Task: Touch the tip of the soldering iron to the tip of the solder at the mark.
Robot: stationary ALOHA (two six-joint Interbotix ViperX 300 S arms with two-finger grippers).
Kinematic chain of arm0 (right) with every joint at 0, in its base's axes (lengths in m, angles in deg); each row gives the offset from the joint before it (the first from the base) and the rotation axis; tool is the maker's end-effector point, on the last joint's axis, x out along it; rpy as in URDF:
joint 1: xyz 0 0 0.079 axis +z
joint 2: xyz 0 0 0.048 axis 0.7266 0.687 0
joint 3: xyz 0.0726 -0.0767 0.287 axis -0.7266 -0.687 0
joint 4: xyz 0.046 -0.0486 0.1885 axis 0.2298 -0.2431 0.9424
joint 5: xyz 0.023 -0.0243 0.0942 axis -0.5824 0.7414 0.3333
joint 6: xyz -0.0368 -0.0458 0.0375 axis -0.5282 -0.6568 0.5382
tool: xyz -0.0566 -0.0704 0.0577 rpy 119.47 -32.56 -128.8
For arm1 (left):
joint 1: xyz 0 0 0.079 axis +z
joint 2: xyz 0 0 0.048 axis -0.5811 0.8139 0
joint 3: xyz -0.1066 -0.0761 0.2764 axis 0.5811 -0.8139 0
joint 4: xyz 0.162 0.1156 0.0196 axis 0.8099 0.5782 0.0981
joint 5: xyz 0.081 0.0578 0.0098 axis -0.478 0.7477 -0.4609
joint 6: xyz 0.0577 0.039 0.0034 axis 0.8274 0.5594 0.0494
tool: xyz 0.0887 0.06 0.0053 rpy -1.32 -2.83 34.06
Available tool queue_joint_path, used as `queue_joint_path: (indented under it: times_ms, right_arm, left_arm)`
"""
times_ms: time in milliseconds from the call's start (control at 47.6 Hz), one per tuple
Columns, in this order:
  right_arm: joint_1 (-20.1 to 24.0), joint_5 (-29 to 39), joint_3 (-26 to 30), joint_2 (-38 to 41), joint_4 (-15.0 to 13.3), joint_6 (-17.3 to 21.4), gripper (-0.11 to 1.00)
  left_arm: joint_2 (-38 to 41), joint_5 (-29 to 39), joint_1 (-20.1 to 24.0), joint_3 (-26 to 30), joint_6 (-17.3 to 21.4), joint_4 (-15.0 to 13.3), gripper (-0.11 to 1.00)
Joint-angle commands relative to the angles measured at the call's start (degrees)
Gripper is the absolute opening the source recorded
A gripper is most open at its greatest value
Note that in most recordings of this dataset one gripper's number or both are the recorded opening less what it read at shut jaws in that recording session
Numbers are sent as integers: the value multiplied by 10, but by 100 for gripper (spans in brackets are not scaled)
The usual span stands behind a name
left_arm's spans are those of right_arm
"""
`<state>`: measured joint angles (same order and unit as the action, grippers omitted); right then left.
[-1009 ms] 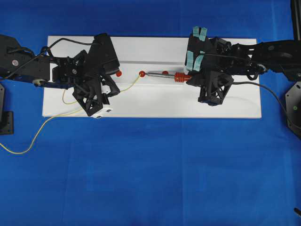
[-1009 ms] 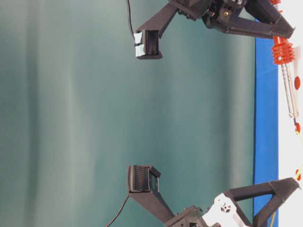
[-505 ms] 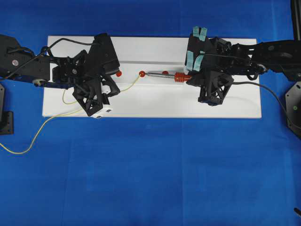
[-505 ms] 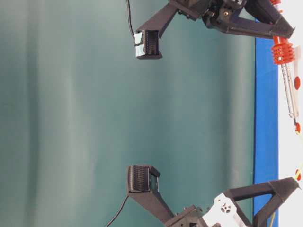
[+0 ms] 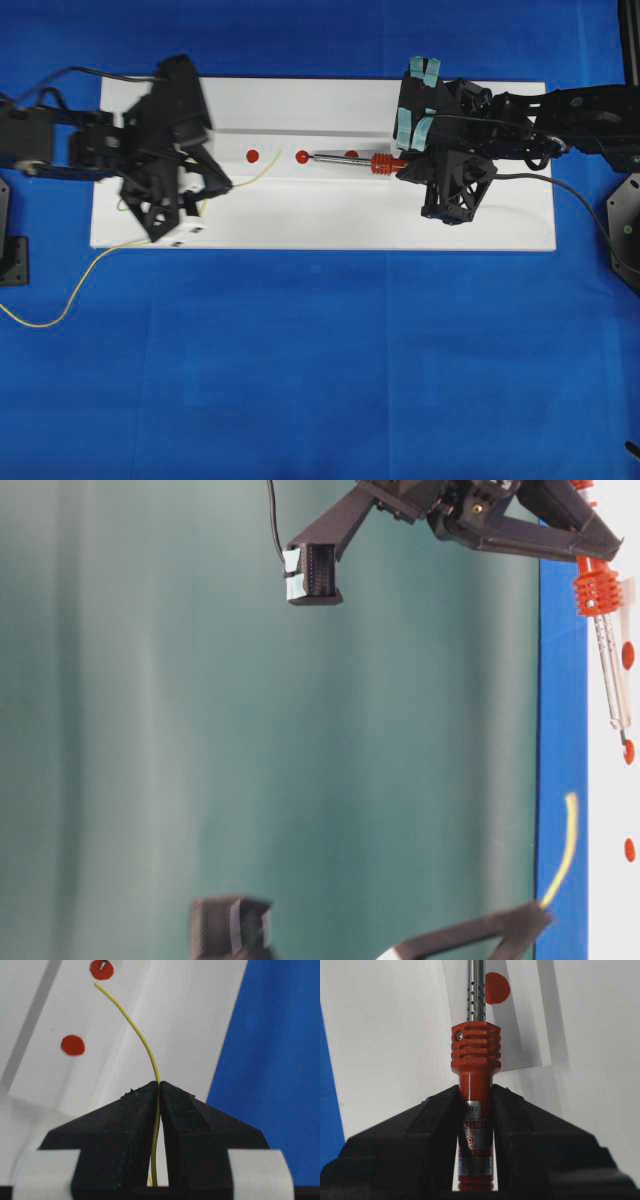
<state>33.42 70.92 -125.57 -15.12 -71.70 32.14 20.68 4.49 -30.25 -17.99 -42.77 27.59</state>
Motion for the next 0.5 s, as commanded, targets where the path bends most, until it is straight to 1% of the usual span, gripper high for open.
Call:
queue_joint_path:
  times_ms: [0,147,252,484]
  right_arm:
    - [0,-3,12,-5,0,1,6]
    - [-1,-3,12,-5,-1,1,6]
    - [-1,-4,11,-5,0,1,6]
    - [-1,-3,11,-10,-1,2,6]
  left_arm:
    - [-42,20,-2,-3,-2,2,3]
    - [-83,55,-3,-18,-5,2,3]
    - [-98,55,-3,-30,-6,2,3]
    - [-98,52,-2,-29,-3,2,3]
